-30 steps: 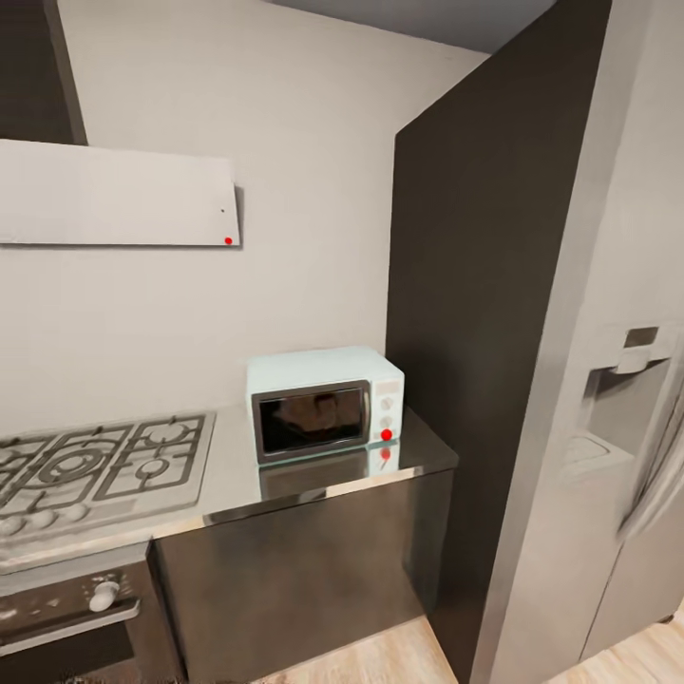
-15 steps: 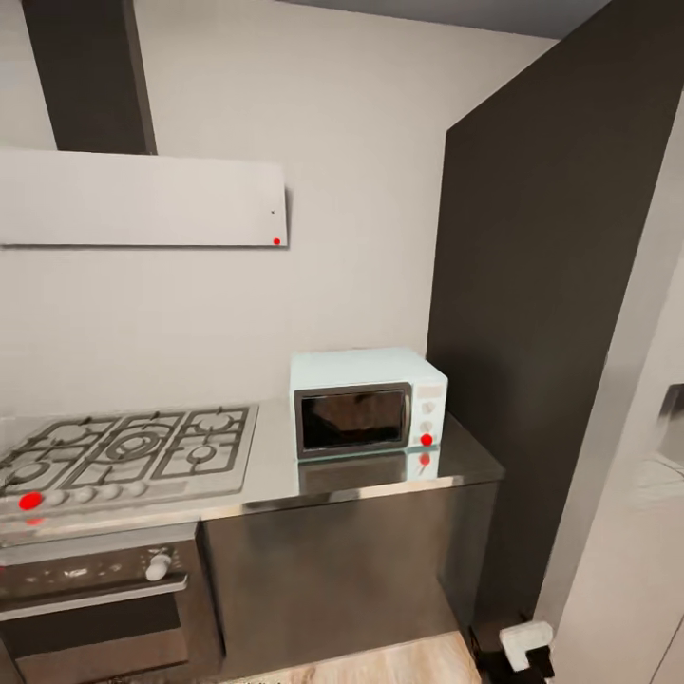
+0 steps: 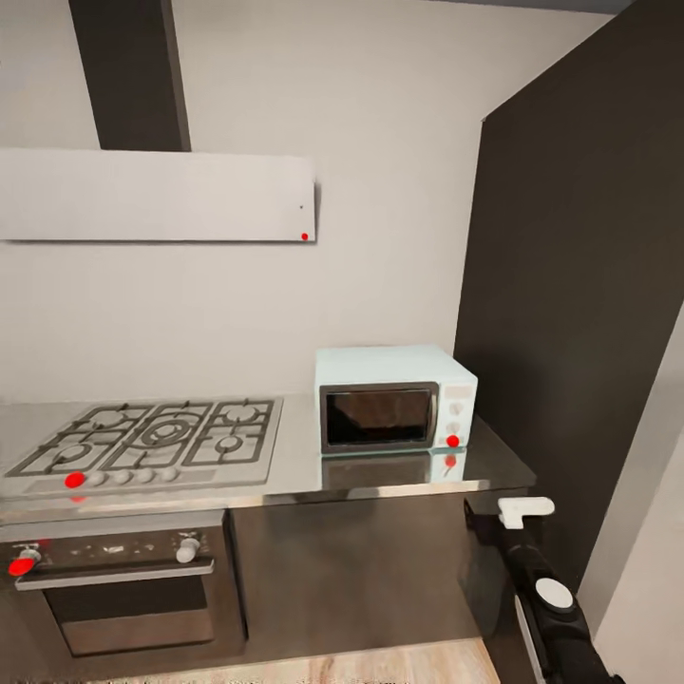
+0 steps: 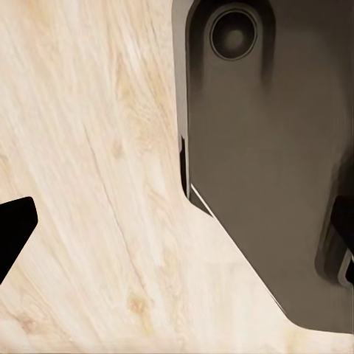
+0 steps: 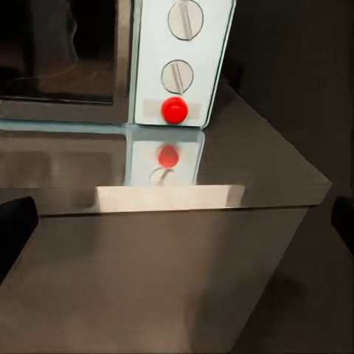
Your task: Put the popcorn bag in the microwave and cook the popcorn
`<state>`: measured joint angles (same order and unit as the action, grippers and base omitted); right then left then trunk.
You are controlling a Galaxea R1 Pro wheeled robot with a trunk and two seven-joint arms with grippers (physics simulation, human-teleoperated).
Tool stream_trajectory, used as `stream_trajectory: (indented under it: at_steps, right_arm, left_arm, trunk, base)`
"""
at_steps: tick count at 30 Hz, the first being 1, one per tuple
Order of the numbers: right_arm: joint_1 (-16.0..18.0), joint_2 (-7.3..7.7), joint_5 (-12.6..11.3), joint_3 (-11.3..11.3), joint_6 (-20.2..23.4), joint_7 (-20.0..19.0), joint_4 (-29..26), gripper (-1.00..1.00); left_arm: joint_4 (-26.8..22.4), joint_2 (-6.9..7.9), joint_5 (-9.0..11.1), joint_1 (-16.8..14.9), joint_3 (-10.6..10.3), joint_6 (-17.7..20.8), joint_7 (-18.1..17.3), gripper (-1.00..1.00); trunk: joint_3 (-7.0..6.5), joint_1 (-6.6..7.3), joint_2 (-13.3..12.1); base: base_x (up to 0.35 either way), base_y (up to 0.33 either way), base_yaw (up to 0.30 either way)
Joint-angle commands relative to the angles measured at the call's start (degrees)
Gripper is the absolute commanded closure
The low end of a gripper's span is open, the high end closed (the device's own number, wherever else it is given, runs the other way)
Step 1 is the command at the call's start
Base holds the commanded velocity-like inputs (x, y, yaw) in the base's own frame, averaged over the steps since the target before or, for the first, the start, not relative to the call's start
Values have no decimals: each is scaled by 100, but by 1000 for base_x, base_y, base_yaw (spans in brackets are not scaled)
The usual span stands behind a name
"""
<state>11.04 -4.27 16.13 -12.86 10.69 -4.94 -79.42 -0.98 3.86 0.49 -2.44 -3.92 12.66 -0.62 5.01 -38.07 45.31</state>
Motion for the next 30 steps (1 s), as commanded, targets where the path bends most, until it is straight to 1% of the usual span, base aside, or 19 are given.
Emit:
stream_trajectory:
  at_steps: [1,3,5,6,7,8,11,13,17,19,22,26,30]
  right_arm:
    - [107,-5,54,-9,167,-56,-73,-100]
    - [266,4,50,-2,348,-56,-110,-100]
    - [497,15,49,1,541,-53,-125,-100]
    - [621,20,49,2,630,-53,-128,-100]
    - [816,41,48,3,790,-48,-132,-100]
    - [1023,83,48,0,1017,-45,-133,-100]
    - [1396,229,42,-4,1487,-43,-135,-100]
    - [1497,263,40,-5,1587,-43,-135,-100]
    - [1558,283,39,-19,1648,-43,-135,-100]
    - [1564,285,38,-110,1663,-46,-132,-100]
    - [1567,286,39,-169,1673,-46,-82,-100]
    - [1567,286,39,-169,1674,-49,17,-100]
    - [1567,287,39,-145,1653,-57,305,-100]
  left_arm:
    - [-13,1,4,-2,-39,28,-7,-100]
    - [-15,1,4,-2,-39,27,-7,-100]
    - [-16,1,4,-2,-39,26,-4,-100]
    - [-16,1,4,-2,-39,26,-4,-100]
    - [-16,1,4,-2,-39,26,-6,-100]
    - [-16,1,4,-2,-39,26,-7,-100]
    - [-16,1,3,-2,-39,26,-8,-100]
    - [-16,-1,3,-2,-39,26,-8,-100]
    - [-16,-19,3,-2,-39,26,-8,-100]
    - [-16,-25,3,-2,-39,26,-8,-100]
    - [-16,-32,3,-2,-39,26,-8,-100]
    - [-16,-34,3,-2,-39,24,-8,-100]
    - [-16,-34,3,-2,-39,19,-8,-100]
  trunk:
    - [19,-1,8]
    - [37,-1,8]
    - [55,-1,8]
    - [64,-1,8]
    - [73,-1,8]
    - [82,-1,8]
    - [108,-1,8]
    - [126,-1,8]
    - [140,-1,8]
    - [142,-1,8]
    - [142,-1,8]
    - [142,-1,8]
    - [142,-1,8]
  base:
    - [0,0,97]
    - [0,0,93]
    - [0,0,91]
    - [0,0,90]
    - [0,0,90]
    - [0,0,89]
    - [0,0,89]
    - [0,0,86]
    - [67,-81,33]
    - [162,-219,5]
    - [176,-240,2]
    - [177,-232,0]
    - [49,-62,0]
